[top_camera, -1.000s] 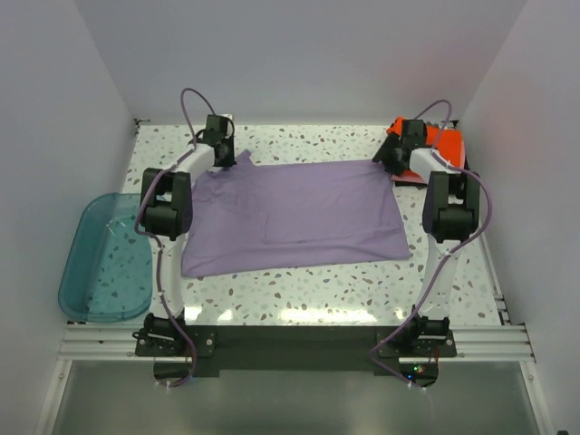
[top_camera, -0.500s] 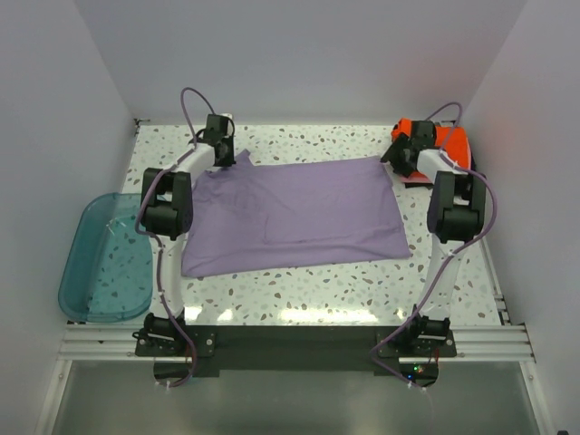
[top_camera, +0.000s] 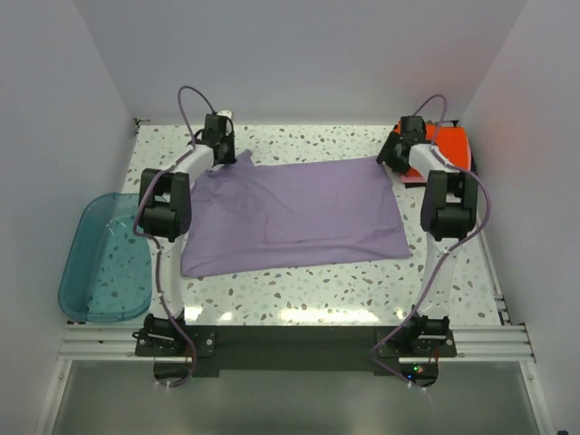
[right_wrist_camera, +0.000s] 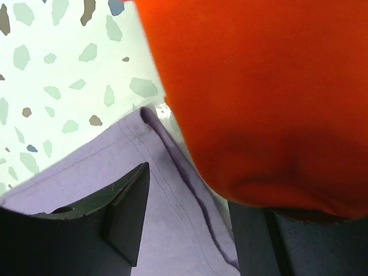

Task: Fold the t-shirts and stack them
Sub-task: Fold the tshirt

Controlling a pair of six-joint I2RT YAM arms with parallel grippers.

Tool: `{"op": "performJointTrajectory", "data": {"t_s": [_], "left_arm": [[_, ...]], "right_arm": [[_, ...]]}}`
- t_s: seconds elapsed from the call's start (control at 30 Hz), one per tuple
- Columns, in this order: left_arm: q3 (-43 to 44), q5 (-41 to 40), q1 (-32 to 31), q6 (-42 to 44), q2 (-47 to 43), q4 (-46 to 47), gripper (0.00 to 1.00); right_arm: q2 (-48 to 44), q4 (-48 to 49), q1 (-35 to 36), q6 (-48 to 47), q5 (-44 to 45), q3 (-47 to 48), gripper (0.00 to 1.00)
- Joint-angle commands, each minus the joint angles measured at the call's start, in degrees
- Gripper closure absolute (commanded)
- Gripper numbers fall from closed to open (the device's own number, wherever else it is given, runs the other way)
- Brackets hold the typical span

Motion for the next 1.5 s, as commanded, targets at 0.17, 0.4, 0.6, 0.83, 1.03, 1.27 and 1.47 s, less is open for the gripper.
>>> {"op": "performJointTrajectory", "data": {"t_s": [0.17,0.4,0.6,0.83,1.03,1.27,1.47], "left_arm": [[1.71,-1.26,0.18,1.40,-4.53,8.43,0.62],[5.50,1.28,-0.08,3.60,0.58,4.83,0.61],[8.22,2.78,-0.17,5.09,3.65,1.32,0.58],[8.31,2.95,-0.34,5.45,4.54,-1.59,0.62],[6.38,3.30,-0.34,4.92,3.57,-1.15,0.74],[5.33,3.22,-0.34,4.04,2.52,0.08,0.92],[3.83,4.18,-0.34,2.99,1.20,2.45,1.00]], "right_arm": [[5.68,-8.30,4.00,-7.36,10.29,11.41,0.42],[9.46,-12.53,4.88,-10.00,12.32,18.26,0.44],[11.39,-14.72,5.76,-12.54,14.87,22.13,0.44],[12.72,-16.84,6.37,-15.00,16.80,24.95,0.44],[13.33,-17.19,6.37,-15.80,16.63,26.18,0.44],[14.65,-16.92,6.73,-15.80,15.05,27.76,0.46],[14.74,-14.47,6.64,-12.46,10.83,26.80,0.48]]}}
